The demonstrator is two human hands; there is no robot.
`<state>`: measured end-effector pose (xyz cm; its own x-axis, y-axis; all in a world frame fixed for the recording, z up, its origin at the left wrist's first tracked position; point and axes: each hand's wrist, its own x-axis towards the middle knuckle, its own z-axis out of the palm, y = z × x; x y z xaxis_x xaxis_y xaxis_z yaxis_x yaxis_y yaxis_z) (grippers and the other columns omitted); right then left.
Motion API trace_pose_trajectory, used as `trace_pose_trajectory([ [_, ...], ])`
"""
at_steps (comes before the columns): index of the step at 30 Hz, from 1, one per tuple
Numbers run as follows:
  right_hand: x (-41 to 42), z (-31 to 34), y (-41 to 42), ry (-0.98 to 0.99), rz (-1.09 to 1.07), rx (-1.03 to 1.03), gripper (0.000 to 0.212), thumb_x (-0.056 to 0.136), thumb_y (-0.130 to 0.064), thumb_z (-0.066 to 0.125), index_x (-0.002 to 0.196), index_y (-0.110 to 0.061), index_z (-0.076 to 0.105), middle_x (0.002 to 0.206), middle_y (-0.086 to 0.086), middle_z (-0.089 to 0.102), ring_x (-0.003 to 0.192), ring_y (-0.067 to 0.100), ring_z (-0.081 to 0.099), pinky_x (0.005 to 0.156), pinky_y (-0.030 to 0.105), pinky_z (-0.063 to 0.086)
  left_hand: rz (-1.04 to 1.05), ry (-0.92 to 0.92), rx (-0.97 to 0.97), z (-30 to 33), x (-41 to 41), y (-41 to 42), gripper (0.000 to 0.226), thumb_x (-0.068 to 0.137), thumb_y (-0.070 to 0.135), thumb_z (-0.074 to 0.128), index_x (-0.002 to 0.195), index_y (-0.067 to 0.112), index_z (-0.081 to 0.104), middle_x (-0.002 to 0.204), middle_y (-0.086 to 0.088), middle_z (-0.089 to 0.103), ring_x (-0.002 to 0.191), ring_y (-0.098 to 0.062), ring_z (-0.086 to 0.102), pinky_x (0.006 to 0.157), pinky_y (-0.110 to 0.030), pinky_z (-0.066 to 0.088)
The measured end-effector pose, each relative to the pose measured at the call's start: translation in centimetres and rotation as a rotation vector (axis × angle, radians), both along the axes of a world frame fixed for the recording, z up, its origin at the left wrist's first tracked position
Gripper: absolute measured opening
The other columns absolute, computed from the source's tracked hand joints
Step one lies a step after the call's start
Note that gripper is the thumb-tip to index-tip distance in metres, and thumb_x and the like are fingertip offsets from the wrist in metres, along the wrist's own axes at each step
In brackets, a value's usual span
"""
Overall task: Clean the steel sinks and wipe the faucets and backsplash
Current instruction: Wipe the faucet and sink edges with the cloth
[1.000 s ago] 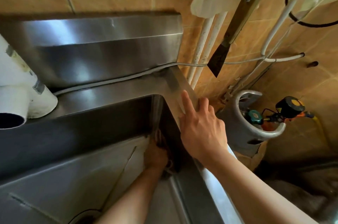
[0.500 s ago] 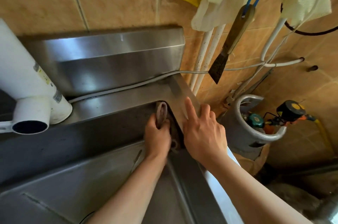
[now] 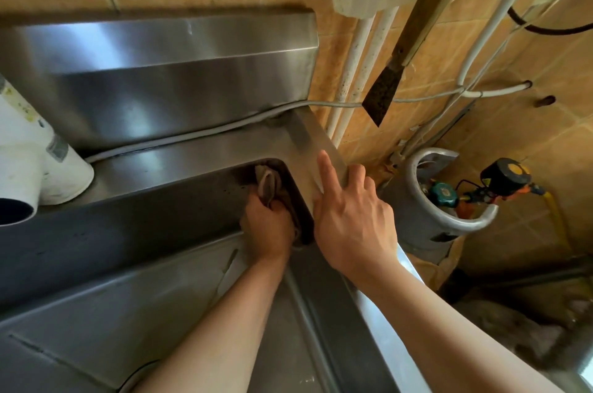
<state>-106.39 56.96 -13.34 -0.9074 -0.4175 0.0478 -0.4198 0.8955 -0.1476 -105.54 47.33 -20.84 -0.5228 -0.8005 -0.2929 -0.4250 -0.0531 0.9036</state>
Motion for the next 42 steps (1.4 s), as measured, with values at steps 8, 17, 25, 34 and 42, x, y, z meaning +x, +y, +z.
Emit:
trace_pose_trajectory([
  [8,0.1,0.0,0.0,0.027,0.010,0.000,0.058,0.101,-0.038,0.028,0.151,-0.029,0.000,0.123,0.010,0.038,0.101,0.027,0.046,0.064,0.033,0.030,-0.115,-0.227,0.016,-5.8,0.7,-0.3,0.028,0.091,0.010,0.054,0.117,0.002,0.062,0.115,-0.027,0.062,0.108,-0.043,0.056,0.085,-0.039,0.043],
  [17,-0.3,-0.6,0.0,0.040,0.015,-0.008,0.056,0.101,-0.038,0.028,0.151,-0.029,0.004,0.127,0.012,0.037,0.102,0.029,0.046,0.065,0.034,0.029,-0.218,-0.408,-0.021,-8.5,0.5,-1.2,0.033,0.094,0.016,0.052,0.122,0.001,0.059,0.123,-0.026,0.058,0.115,-0.041,0.054,0.091,-0.040,0.043],
  [25,-0.3,-0.6,-0.1,0.046,0.001,0.022,0.057,0.100,-0.037,0.031,0.150,-0.029,0.006,0.127,0.015,0.038,0.103,0.032,0.047,0.066,0.036,0.028,-0.418,-0.458,0.014,-8.2,5.0,2.3,0.031,0.091,0.016,0.053,0.119,0.006,0.061,0.119,-0.020,0.063,0.112,-0.036,0.057,0.091,-0.036,0.045],
  [34,-0.4,-0.2,0.2,0.014,0.028,0.007,0.058,0.099,-0.036,0.035,0.150,-0.028,0.009,0.134,0.017,0.034,0.113,0.034,0.044,0.072,0.037,0.033,-0.561,-0.404,0.259,-6.2,10.5,3.2,0.036,0.074,0.023,0.058,0.108,0.012,0.066,0.112,-0.019,0.067,0.107,-0.034,0.062,0.092,-0.037,0.049],
  [42,4.0,1.8,0.1,0.213,0.253,-0.181,0.039,0.073,0.003,0.069,0.111,-0.002,0.064,0.125,0.022,0.049,0.107,0.042,0.052,0.075,0.046,0.052,-0.210,-0.103,0.595,0.9,15.1,-1.9,0.029,0.093,-0.004,0.043,0.114,0.010,0.058,0.090,-0.013,0.065,0.074,-0.022,0.061,0.054,-0.024,0.049],
])
